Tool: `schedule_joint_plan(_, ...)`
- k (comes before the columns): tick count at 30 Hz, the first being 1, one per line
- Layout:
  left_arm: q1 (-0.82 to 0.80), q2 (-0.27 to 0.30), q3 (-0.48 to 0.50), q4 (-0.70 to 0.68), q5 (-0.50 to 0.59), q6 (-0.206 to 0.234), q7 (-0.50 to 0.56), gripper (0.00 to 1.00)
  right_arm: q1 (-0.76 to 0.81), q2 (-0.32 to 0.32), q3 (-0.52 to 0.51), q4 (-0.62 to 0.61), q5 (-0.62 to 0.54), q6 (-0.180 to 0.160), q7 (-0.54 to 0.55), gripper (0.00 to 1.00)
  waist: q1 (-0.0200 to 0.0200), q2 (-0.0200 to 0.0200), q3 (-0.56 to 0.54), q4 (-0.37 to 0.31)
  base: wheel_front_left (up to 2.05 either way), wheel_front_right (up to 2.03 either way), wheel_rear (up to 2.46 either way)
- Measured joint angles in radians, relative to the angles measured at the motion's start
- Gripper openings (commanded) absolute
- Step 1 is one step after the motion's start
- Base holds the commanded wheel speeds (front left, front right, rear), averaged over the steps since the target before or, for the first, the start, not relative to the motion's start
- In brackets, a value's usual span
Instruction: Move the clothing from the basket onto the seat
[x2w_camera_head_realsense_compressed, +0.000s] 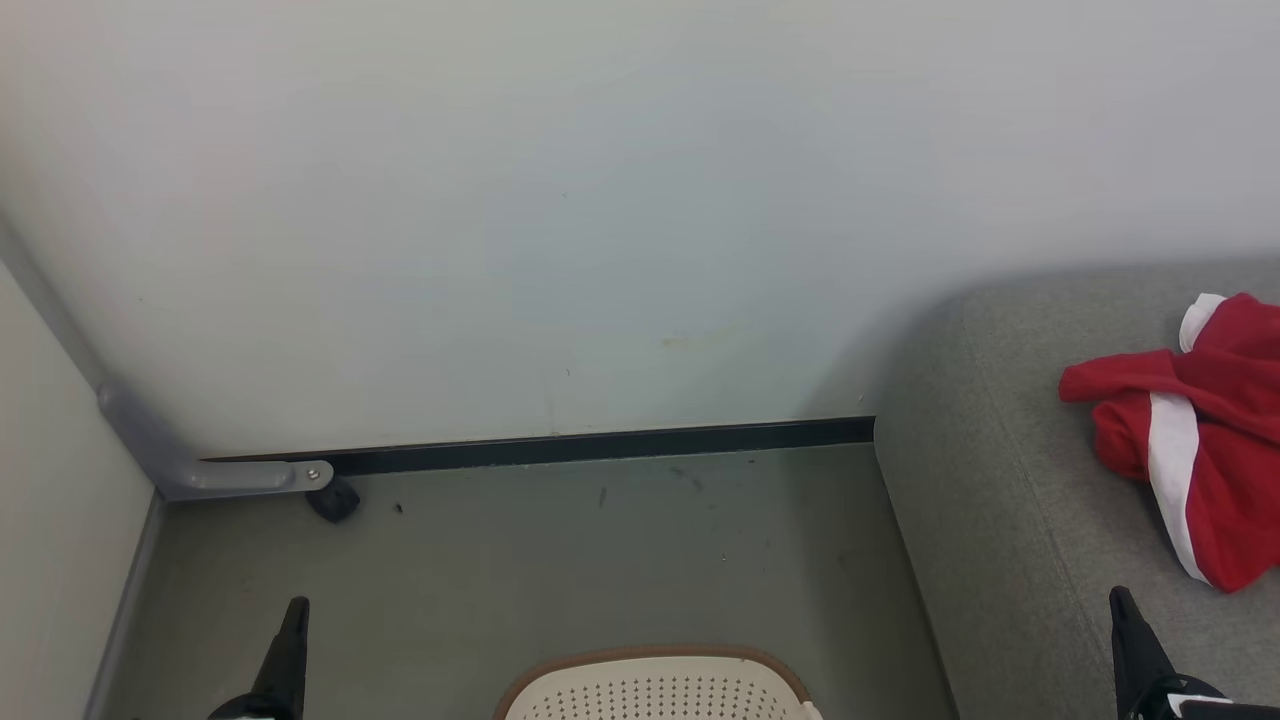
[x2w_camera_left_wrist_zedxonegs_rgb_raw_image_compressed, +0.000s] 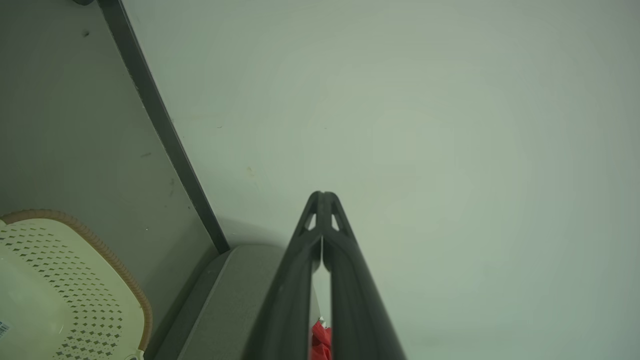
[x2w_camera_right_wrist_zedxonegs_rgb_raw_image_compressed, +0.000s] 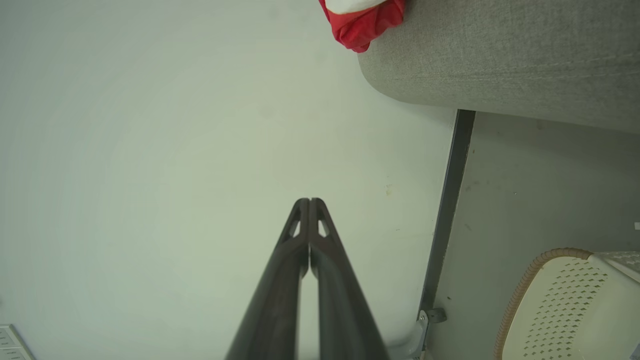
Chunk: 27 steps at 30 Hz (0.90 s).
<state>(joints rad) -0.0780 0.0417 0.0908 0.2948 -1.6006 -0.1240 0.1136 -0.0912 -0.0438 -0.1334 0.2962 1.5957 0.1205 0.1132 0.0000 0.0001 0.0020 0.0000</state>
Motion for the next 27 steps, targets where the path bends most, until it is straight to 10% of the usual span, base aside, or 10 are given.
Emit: schedule_joint_plan(27, 0.000, 0.000, 0.000, 0.000, 0.000, 0.000, 0.000, 0.00, 0.000, 0.000, 0.000, 0.000, 0.000, 0.000, 0.000, 0.00, 0.0000, 0.0000, 0.000, 0.000, 0.00, 0.00, 0.00)
